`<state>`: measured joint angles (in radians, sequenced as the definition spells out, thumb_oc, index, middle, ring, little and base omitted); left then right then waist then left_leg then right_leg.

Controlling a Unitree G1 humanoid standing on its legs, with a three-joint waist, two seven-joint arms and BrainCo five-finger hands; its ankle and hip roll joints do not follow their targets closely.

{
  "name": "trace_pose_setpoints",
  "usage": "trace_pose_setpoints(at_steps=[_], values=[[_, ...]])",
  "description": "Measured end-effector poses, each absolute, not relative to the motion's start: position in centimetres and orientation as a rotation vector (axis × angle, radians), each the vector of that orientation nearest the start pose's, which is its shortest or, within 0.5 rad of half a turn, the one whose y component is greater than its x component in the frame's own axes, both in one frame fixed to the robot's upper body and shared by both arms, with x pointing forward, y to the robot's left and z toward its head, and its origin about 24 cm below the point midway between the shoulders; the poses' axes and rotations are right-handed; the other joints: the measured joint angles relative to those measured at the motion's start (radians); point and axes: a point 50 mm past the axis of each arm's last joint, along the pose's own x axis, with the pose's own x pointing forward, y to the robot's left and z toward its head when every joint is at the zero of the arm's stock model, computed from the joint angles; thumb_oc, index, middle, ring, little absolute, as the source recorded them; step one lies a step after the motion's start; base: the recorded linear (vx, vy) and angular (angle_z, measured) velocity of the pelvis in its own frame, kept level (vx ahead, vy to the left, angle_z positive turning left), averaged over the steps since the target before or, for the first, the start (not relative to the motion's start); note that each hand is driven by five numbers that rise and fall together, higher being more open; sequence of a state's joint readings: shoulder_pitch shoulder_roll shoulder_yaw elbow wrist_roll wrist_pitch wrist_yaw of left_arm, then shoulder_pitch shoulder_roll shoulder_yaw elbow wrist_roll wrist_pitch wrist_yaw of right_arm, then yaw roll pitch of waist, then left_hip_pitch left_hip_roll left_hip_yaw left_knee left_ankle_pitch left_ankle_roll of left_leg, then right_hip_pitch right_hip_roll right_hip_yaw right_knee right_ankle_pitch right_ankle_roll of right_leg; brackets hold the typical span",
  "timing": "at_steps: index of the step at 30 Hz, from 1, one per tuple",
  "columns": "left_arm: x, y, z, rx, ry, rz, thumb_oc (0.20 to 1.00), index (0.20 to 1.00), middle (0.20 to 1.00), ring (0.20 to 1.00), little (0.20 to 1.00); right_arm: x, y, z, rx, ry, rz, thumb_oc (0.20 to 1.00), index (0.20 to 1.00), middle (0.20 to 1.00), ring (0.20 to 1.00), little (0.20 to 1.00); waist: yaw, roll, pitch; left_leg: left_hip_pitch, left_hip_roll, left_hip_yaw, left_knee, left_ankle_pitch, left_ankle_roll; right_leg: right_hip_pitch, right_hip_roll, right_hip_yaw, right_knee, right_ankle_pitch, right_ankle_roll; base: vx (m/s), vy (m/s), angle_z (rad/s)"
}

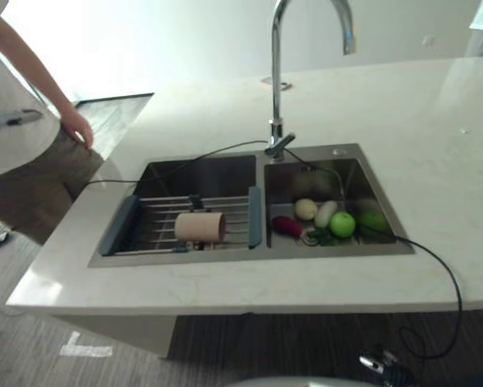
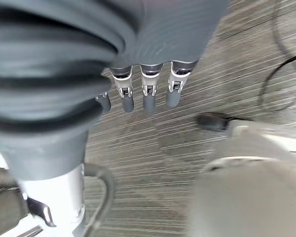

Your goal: Place the dishes in the dishwasher.

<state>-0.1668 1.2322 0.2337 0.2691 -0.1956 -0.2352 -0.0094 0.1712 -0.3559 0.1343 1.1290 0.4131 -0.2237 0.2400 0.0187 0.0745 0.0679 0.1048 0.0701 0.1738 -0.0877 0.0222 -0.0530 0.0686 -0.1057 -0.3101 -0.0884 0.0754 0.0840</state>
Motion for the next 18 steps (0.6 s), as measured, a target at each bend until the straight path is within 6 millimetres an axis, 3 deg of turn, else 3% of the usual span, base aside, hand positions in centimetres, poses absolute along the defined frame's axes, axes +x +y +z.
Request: trace_pose_setpoints(at_steps=[3, 4, 11, 18], values=[[25.9, 35.2, 24.0, 1.075, -0.296, 0.164, 1.000, 1.000, 1.000, 1.000, 1.000, 5.7, -26.9, -14.6, 0.068, 1.030, -0.129, 1.000, 1.000, 1.000, 1.000, 1.000, -0.013, -0.006, 0.005, 0.000, 0.001, 0.003, 0.000, 0.000, 0.000, -0.002, 0.001, 0.004, 0.000, 0.004, 0.000, 0.02, 0.018, -0.08], [26.4, 34.2, 22.5, 1.109, -0.270, 0.109, 1.000, 1.000, 1.000, 1.000, 1.000, 5.6, -27.2, -14.5, 0.077, 1.024, -0.147, 1.000, 1.000, 1.000, 1.000, 1.000, -0.019, -0.007, 0.008, 0.001, 0.001, 0.007, 0.000, 0.000, 0.000, -0.004, 0.001, 0.009, 0.000, 0.005, 0.000, 0.02, 0.029, -0.06], [27.3, 32.1, 17.0, 1.265, -0.109, -0.093, 1.000, 1.000, 1.000, 1.000, 1.000, 5.4, -27.2, -14.5, 0.085, 1.027, -0.138, 1.000, 1.000, 1.000, 1.000, 1.000, -0.039, 0.002, 0.062, -0.019, 0.001, 0.030, -0.006, 0.001, 0.001, -0.038, 0.002, 0.034, 0.000, 0.010, 0.008, -0.01, 0.048, -0.11], [27.4, 31.4, 16.5, 1.290, -0.085, -0.209, 1.000, 1.000, 1.000, 1.000, 1.000, 6.8, -27.5, -13.9, 0.073, 0.973, -0.119, 1.000, 1.000, 1.000, 1.000, 1.000, -0.041, 0.016, 0.106, -0.041, 0.001, 0.047, 0.000, 0.004, 0.005, -0.069, 0.003, 0.052, 0.000, 0.027, -0.003, -0.05, 0.031, -0.07]])
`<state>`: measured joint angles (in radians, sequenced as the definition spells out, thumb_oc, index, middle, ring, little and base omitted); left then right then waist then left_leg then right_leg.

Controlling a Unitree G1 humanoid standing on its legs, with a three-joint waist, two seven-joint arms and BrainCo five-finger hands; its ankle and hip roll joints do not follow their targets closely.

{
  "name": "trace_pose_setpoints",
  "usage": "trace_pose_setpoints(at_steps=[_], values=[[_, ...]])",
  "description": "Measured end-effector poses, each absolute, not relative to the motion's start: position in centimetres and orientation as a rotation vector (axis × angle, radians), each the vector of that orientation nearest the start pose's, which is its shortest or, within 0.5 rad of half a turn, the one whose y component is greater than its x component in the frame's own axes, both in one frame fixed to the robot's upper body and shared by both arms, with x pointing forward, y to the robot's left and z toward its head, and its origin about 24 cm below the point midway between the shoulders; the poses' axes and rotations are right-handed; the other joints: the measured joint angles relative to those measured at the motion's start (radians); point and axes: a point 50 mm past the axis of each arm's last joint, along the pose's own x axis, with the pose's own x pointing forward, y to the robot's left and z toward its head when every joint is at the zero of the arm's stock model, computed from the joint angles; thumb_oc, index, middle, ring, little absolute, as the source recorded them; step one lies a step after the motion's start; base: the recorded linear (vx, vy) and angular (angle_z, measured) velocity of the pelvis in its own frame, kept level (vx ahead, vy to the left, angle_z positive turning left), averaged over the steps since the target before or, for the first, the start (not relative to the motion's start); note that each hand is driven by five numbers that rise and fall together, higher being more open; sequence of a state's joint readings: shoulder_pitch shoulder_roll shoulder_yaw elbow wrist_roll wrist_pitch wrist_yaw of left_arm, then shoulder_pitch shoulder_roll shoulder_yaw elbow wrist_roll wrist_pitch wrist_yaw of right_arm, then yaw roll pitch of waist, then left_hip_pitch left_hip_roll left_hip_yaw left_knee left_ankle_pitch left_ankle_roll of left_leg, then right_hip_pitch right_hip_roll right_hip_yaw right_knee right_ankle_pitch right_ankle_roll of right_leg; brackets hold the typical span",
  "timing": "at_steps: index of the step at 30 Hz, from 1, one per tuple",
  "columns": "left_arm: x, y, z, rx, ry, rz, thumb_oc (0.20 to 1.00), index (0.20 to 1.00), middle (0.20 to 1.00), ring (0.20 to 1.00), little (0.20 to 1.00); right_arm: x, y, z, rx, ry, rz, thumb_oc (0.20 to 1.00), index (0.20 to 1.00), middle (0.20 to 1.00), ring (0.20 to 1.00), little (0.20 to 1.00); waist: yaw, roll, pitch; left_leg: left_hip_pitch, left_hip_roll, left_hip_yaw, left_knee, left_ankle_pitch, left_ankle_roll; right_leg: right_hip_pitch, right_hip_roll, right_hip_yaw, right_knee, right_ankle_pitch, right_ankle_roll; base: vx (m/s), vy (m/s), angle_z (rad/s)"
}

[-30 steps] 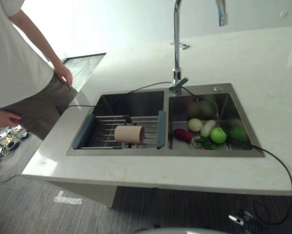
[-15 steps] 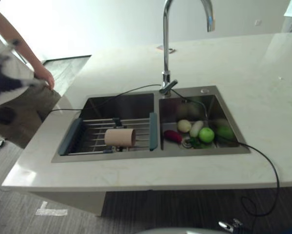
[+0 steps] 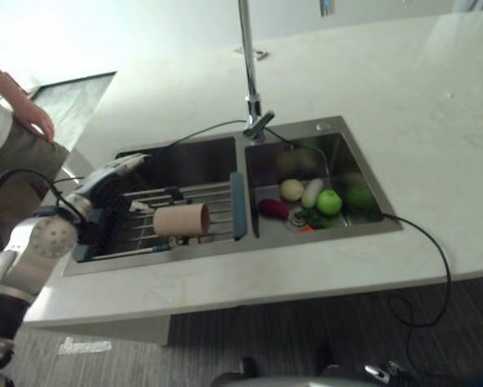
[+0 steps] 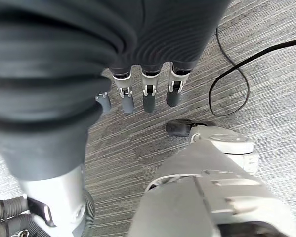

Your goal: Place the dishes in the dishwasher.

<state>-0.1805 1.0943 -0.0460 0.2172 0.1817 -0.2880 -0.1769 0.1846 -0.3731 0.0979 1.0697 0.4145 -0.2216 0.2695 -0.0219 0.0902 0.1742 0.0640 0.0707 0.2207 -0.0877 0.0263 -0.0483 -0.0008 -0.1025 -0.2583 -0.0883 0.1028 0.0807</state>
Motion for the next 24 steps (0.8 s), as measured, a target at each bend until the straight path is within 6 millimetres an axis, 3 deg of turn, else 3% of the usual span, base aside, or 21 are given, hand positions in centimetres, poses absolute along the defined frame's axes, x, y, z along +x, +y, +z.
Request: trace_pose_setpoints(at_steps=[6, 14, 24], values=[[28.0, 30.2, 15.7, 1.339, -0.047, -0.323, 1.000, 1.000, 1.000, 1.000, 1.000, 9.0, -28.3, -13.0, 0.049, 0.920, -0.100, 1.000, 1.000, 1.000, 1.000, 1.000, -0.003, 0.009, 0.063, -0.011, -0.001, 0.000, 0.000, 0.002, 0.002, -0.010, 0.000, 0.000, 0.000, 0.003, 0.000, -0.05, 0.027, 0.00], [29.1, 30.0, 16.8, 1.358, -0.071, -0.302, 1.000, 1.000, 1.000, 1.000, 1.000, 11.5, -28.5, -12.0, 0.060, 0.830, -0.095, 1.000, 1.000, 1.000, 1.000, 1.000, -0.005, 0.000, 0.129, -0.046, -0.002, -0.001, 0.000, 0.008, 0.004, -0.044, -0.001, -0.001, 0.000, 0.007, 0.001, -0.05, 0.018, 0.01], [29.6, 31.0, 16.1, 1.395, 0.017, -0.296, 1.000, 1.000, 1.000, 1.000, 1.000, 13.5, -28.8, -10.9, 0.072, 0.762, -0.096, 1.000, 1.000, 1.000, 1.000, 1.000, -0.021, -0.015, 0.174, -0.076, -0.002, 0.002, 0.001, 0.010, 0.004, -0.076, -0.001, 0.004, 0.000, 0.011, 0.000, -0.04, 0.012, -0.01]])
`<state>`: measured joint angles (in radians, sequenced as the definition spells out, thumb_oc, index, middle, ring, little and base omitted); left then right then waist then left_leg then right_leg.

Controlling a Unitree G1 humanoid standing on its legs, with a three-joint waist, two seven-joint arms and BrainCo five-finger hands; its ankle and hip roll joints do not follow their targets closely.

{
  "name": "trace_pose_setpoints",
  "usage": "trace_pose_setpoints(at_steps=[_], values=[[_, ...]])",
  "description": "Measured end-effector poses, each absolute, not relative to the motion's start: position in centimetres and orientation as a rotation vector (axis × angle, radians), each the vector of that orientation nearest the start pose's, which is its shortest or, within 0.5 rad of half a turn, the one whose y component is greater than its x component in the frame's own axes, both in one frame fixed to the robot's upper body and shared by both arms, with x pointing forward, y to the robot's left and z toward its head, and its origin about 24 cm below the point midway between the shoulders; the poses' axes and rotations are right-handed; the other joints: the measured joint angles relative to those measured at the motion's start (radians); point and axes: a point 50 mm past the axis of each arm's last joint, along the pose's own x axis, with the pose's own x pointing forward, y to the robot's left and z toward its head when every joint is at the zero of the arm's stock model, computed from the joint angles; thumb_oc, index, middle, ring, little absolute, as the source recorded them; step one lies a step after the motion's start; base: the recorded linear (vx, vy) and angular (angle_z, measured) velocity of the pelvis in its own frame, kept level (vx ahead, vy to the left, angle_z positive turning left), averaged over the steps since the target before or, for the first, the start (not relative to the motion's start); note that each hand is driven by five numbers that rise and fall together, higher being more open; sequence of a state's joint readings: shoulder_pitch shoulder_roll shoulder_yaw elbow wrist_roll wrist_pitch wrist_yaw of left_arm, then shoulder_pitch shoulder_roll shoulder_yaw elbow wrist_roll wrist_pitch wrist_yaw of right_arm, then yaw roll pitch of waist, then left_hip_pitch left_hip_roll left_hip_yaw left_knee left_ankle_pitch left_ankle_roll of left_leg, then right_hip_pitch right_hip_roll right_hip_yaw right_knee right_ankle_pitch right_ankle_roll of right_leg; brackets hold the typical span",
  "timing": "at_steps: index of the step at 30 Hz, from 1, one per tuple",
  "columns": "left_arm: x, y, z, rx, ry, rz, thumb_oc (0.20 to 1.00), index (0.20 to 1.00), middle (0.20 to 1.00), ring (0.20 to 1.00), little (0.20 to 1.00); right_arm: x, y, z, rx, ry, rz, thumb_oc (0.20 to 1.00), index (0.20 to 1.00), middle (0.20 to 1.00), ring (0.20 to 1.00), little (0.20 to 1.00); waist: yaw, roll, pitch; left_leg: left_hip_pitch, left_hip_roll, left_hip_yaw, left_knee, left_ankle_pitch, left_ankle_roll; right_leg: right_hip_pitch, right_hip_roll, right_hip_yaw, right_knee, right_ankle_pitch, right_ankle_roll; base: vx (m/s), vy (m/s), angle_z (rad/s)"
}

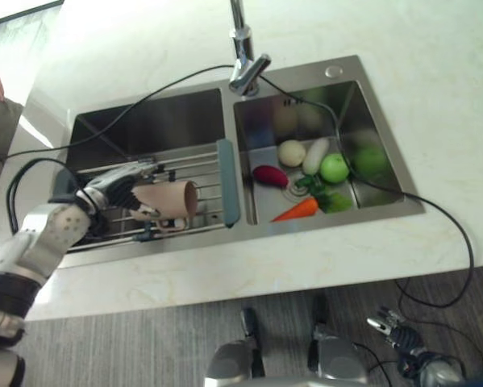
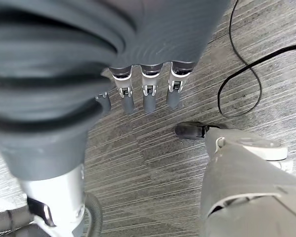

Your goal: Place the dishes in the dishwasher.

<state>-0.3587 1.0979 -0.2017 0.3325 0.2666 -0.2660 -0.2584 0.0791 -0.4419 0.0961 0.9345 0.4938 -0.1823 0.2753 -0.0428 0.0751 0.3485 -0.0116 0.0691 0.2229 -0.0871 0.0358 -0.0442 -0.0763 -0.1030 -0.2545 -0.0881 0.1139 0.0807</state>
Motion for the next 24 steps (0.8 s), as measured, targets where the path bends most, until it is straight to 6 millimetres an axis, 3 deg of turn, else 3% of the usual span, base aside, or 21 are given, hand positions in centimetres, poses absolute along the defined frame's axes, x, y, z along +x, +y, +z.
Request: trace_pose_setpoints(at_steps=[5, 8, 20, 21, 22, 24], values=[[30.4, 29.9, 17.5, 1.411, -0.040, -0.307, 1.000, 1.000, 1.000, 1.000, 1.000, 14.7, -28.9, -10.3, 0.077, 0.721, -0.095, 1.000, 1.000, 1.000, 1.000, 1.000, -0.005, -0.013, 0.045, -0.021, 0.000, 0.001, 0.000, 0.004, 0.000, -0.021, 0.000, 0.000, 0.000, 0.003, -0.003, -0.08, -0.008, 0.00], [31.2, 29.3, 19.4, 1.426, -0.086, -0.297, 1.000, 1.000, 1.000, 1.000, 1.000, 15.6, -29.0, -9.8, 0.108, 0.680, -0.116, 1.000, 1.000, 1.000, 1.000, 1.000, -0.004, -0.020, 0.072, -0.032, 0.001, -0.001, 0.000, 0.007, 0.000, -0.031, 0.000, -0.002, 0.000, 0.007, -0.005, -0.06, 0.001, 0.01], [31.7, 29.0, 19.8, 1.437, -0.030, -0.328, 1.000, 1.000, 1.000, 1.000, 1.000, 16.4, -28.7, -9.2, 0.105, 0.642, -0.100, 1.000, 1.000, 1.000, 1.000, 1.000, -0.006, -0.020, 0.072, -0.035, -0.001, -0.002, 0.000, 0.008, 0.000, -0.032, -0.002, -0.003, 0.000, 0.008, -0.005, -0.02, 0.002, 0.00], [31.7, 29.0, 19.9, 1.438, -0.025, -0.330, 0.338, 0.338, 0.338, 0.338, 0.338, 16.4, -28.7, -9.2, 0.104, 0.642, -0.103, 1.000, 1.000, 1.000, 1.000, 1.000, -0.006, -0.020, 0.072, -0.035, -0.001, -0.002, 0.000, 0.008, 0.000, -0.032, -0.002, -0.003, 0.000, 0.008, -0.005, 0.00, 0.000, 0.00], [31.7, 29.0, 19.9, 1.437, -0.024, -0.330, 0.200, 0.200, 0.200, 0.200, 0.200, 16.4, -28.7, -9.2, 0.104, 0.642, -0.104, 1.000, 1.000, 1.000, 1.000, 1.000, -0.006, -0.020, 0.072, -0.035, -0.001, -0.002, 0.000, 0.008, 0.000, -0.032, -0.002, -0.003, 0.000, 0.008, -0.005, 0.00, 0.000, 0.00], [31.8, 29.0, 20.2, 1.437, -0.026, -0.325, 0.200, 0.200, 0.200, 0.200, 0.200, 16.4, -28.7, -9.2, 0.104, 0.642, -0.104, 1.000, 1.000, 1.000, 1.000, 1.000, -0.006, -0.020, 0.072, -0.034, -0.001, -0.002, 0.000, 0.008, 0.000, -0.032, -0.002, -0.003, 0.000, 0.008, -0.005, 0.00, 0.000, 0.00]])
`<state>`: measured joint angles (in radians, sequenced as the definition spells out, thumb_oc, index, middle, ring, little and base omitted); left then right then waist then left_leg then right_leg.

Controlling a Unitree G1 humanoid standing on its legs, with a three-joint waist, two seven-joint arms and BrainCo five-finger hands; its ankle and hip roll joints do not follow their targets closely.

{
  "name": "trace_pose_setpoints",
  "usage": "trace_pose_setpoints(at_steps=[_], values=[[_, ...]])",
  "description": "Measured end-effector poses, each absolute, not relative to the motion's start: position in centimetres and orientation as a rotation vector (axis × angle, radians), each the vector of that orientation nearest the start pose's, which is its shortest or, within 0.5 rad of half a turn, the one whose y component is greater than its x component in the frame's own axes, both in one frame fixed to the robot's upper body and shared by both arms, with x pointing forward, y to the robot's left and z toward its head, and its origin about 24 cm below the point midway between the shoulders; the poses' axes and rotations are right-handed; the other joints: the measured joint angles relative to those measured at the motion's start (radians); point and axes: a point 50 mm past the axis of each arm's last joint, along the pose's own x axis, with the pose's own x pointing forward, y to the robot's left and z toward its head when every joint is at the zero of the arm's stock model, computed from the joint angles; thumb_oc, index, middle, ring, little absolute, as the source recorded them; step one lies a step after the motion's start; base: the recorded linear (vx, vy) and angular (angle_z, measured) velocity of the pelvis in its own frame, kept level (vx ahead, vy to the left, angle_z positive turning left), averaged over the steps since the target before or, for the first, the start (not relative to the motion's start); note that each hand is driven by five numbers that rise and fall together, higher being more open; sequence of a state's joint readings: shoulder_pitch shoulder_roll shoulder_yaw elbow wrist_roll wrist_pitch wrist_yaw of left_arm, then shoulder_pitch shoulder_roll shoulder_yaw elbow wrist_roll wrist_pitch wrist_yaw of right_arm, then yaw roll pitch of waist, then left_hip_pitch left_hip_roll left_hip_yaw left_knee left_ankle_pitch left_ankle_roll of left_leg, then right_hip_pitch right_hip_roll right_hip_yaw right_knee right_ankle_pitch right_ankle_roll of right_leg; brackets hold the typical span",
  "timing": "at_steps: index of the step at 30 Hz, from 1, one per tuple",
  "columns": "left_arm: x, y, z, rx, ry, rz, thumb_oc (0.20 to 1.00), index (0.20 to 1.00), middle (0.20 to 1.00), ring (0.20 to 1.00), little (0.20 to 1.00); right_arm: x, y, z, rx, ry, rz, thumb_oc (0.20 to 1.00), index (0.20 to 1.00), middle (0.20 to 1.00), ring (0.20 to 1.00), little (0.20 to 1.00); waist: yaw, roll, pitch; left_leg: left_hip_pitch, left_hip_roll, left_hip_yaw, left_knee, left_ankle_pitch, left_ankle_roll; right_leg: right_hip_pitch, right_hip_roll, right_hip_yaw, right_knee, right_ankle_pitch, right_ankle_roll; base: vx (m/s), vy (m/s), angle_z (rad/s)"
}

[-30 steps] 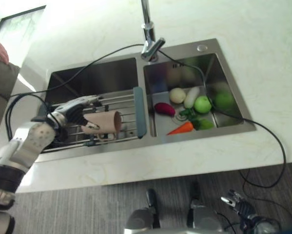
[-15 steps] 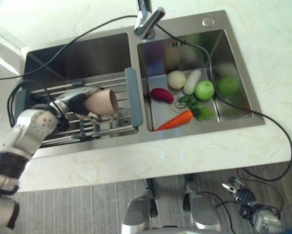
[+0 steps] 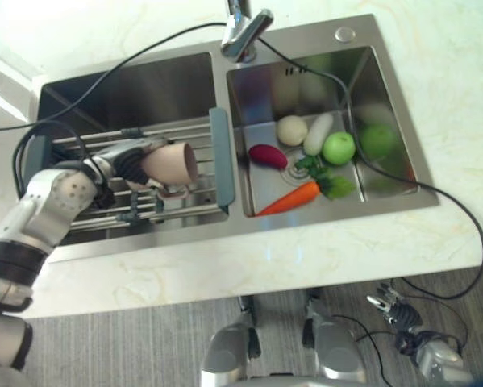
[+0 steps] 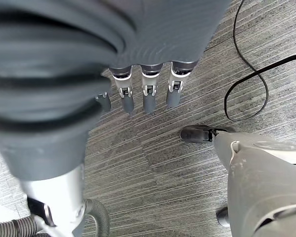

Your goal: Place the dishes in the dishwasher.

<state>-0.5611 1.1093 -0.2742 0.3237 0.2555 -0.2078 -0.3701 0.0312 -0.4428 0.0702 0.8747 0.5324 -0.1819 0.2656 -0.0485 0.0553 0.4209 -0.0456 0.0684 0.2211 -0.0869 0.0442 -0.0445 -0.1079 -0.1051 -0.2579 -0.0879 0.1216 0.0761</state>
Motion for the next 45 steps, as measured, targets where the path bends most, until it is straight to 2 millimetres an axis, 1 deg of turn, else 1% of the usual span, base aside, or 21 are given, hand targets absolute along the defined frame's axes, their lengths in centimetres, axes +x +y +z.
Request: trace_pose_setpoints(at_steps=[7, 12, 16, 20, 22, 25, 28, 29, 30, 33, 35, 38, 39, 41, 45], values=[[31.8, 28.9, 19.9, 1.451, -0.016, -0.347, 0.200, 0.200, 0.200, 0.200, 0.200, 16.5, -28.7, -9.2, 0.104, 0.640, -0.104, 1.000, 1.000, 1.000, 1.000, 1.000, -0.002, 0.000, 0.000, 0.012, 0.000, 0.001, 0.000, 0.000, 0.000, 0.012, 0.000, 0.000, 0.000, 0.000, 0.000, 0.00, 0.000, 0.00], [31.7, 29.0, 19.5, 1.487, -0.046, -0.311, 0.200, 0.200, 0.200, 0.200, 0.200, 16.4, -28.8, -9.2, 0.104, 0.643, -0.107, 1.000, 1.000, 1.000, 1.000, 1.000, -0.002, 0.002, -0.001, 0.015, 0.000, -0.001, 0.000, 0.002, -0.001, 0.016, 0.000, -0.001, 0.000, 0.001, -0.001, 0.00, 0.000, 0.00], [31.4, 29.2, 18.9, 1.540, -0.078, -0.276, 0.200, 0.200, 0.200, 0.200, 0.200, 16.3, -28.8, -9.4, 0.103, 0.649, -0.117, 1.000, 1.000, 1.000, 1.000, 1.000, -0.002, 0.003, -0.002, 0.030, 0.000, -0.001, 0.000, 0.003, -0.001, 0.030, 0.000, -0.002, 0.000, 0.001, -0.001, 0.00, 0.000, 0.00], [31.2, 29.4, 18.6, 1.583, -0.116, -0.218, 0.200, 0.200, 0.200, 0.200, 0.200, 16.1, -28.9, -9.5, 0.102, 0.656, -0.126, 1.000, 1.000, 1.000, 1.000, 1.000, 0.000, 0.004, -0.003, 0.033, 0.000, -0.005, 0.000, 0.005, -0.001, 0.035, -0.001, -0.004, 0.000, 0.001, -0.001, 0.00, -0.007, 0.01], [30.9, 29.6, 18.5, 1.574, -0.142, -0.185, 0.200, 0.200, 0.200, 0.200, 0.200, 15.9, -28.9, -9.7, 0.103, 0.667, -0.134, 1.000, 1.000, 1.000, 1.000, 1.000, 0.000, 0.006, -0.004, 0.034, 0.001, -0.014, 0.000, 0.008, -0.002, 0.040, 0.000, -0.012, 0.000, 0.001, -0.002, 0.01, -0.029, 0.11], [29.6, 30.1, 17.8, 1.557, -0.165, -0.135, 0.200, 0.200, 0.200, 0.200, 0.200, 15.9, -28.7, -9.8, 0.109, 0.667, -0.139, 1.000, 1.000, 1.000, 1.000, 1.000, 0.007, 0.007, -0.004, 0.038, 0.001, -0.025, 0.000, 0.012, -0.002, 0.052, -0.001, -0.025, 0.000, 0.001, -0.002, 0.02, -0.043, 0.11], [28.1, 31.0, 17.4, 1.560, -0.203, -0.050, 0.200, 0.200, 0.200, 0.200, 0.200, 15.5, -28.3, -10.2, 0.129, 0.677, -0.148, 1.000, 1.000, 1.000, 1.000, 1.000, 0.015, 0.012, -0.012, 0.052, 0.001, -0.033, 0.000, 0.012, -0.002, 0.069, -0.001, -0.032, 0.000, -0.002, -0.002, 0.02, -0.031, 0.08], [27.5, 31.9, 17.9, 1.552, -0.238, 0.046, 0.200, 0.200, 0.200, 0.200, 0.200, 14.9, -28.1, -10.6, 0.138, 0.698, -0.158, 1.000, 1.000, 1.000, 1.000, 1.000, 0.034, 0.024, -0.039, 0.049, 0.001, -0.042, 0.000, 0.012, -0.002, 0.070, -0.003, -0.038, 0.000, -0.004, 0.000, 0.06, -0.072, 0.22], [26.6, 33.0, 18.3, 1.542, -0.281, 0.152, 0.200, 0.200, 0.200, 0.200, 0.200, 13.9, -27.8, -11.2, 0.153, 0.730, -0.171, 1.000, 1.000, 1.000, 1.000, 1.000, 0.048, 0.036, -0.082, 0.050, 0.001, -0.050, 0.000, 0.012, -0.002, 0.077, -0.006, -0.050, 0.000, -0.008, 0.003, 0.05, -0.063, 0.21], [25.2, 33.8, 18.5, 1.516, -0.376, 0.270, 0.200, 0.200, 0.200, 0.200, 0.200, 12.6, -27.3, -12.0, 0.197, 0.764, -0.205, 1.000, 1.000, 1.000, 1.000, 1.000, 0.055, 0.044, -0.121, 0.082, -0.001, -0.055, 0.000, 0.011, -0.003, 0.113, -0.006, -0.058, 0.000, -0.018, 0.007, 0.05, -0.044, 0.11], [24.8, 33.8, 18.7, 1.503, -0.432, 0.317, 0.200, 0.200, 0.200, 0.200, 0.200, 11.7, -27.2, -12.5, 0.209, 0.791, -0.222, 1.000, 1.000, 1.000, 1.000, 1.000, 0.067, 0.047, -0.156, 0.083, -0.001, -0.062, 0.000, 0.008, -0.005, 0.117, -0.006, -0.063, 0.000, -0.025, 0.012, 0.05, -0.044, 0.09], [23.9, 33.5, 18.8, 1.441, -0.540, 0.398, 0.200, 0.200, 0.200, 0.200, 0.200, 11.2, -27.2, -12.7, 0.215, 0.804, -0.233, 1.000, 1.000, 1.000, 1.000, 1.000, 0.077, 0.047, -0.190, 0.088, 0.000, -0.071, -0.001, 0.007, -0.006, 0.125, -0.006, -0.067, 0.000, -0.029, 0.017, 0.05, -0.040, 0.04], [23.6, 33.1, 18.5, 1.408, -0.572, 0.418, 0.200, 0.200, 0.200, 0.200, 0.200, 10.9, -27.0, -12.9, 0.221, 0.817, -0.240, 1.000, 1.000, 1.000, 1.000, 1.000, 0.079, 0.045, -0.201, 0.096, -0.001, -0.072, -0.001, 0.007, -0.006, 0.134, -0.006, -0.068, 0.000, -0.030, 0.017, 0.05, -0.027, 0.03], [23.1, 32.6, 18.1, 1.396, -0.622, 0.431, 0.200, 0.200, 0.200, 0.200, 0.200, 10.2, -26.8, -13.3, 0.230, 0.841, -0.247, 1.000, 1.000, 1.000, 1.000, 1.000, 0.083, 0.037, -0.223, 0.104, 0.000, -0.074, -0.001, 0.000, -0.008, 0.143, -0.006, -0.071, 0.000, -0.036, 0.015, 0.06, -0.027, 0.04], [22.7, 32.3, 18.3, 1.391, -0.709, 0.496, 0.200, 0.200, 0.200, 0.200, 0.200, 9.2, -26.4, -13.8, 0.265, 0.867, -0.281, 1.000, 1.000, 1.000, 1.000, 1.000, 0.081, 0.019, -0.257, 0.116, 0.002, -0.072, -0.002, -0.001, -0.008, 0.154, -0.006, -0.068, 0.000, -0.034, 0.014, 0.03, -0.027, -0.02]])
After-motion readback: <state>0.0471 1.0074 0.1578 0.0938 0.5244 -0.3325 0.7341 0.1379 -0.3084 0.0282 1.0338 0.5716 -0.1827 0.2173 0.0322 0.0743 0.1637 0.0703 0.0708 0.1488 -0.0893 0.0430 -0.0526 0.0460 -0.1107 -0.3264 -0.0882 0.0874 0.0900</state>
